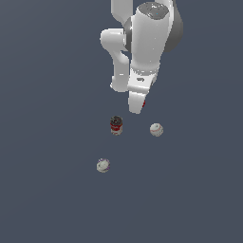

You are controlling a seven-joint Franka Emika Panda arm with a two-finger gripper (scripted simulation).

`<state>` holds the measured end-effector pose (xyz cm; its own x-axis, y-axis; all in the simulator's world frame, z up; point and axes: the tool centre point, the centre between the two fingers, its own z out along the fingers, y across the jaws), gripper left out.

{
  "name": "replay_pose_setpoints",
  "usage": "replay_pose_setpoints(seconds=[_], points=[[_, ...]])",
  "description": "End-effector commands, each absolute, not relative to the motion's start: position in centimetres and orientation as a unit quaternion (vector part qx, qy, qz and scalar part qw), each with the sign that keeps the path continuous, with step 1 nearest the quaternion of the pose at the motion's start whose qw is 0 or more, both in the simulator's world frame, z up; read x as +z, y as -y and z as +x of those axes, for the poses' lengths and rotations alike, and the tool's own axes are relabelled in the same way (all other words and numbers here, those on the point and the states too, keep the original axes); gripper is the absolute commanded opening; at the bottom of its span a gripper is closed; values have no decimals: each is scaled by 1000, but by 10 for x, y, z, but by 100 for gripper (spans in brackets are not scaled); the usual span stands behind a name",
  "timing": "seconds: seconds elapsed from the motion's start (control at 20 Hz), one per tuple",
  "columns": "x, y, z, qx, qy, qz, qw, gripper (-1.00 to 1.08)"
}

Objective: Pick up a designated object from a clutter of objects.

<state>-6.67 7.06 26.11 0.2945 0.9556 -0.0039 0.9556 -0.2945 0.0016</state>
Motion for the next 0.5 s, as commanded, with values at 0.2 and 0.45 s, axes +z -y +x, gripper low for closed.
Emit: replay_pose_setpoints(seconds=[0.2,0.45], points=[[321,-119,-82,-1,-594,804,1,-100],[361,-151,-90,-1,-594,804,1,-100]])
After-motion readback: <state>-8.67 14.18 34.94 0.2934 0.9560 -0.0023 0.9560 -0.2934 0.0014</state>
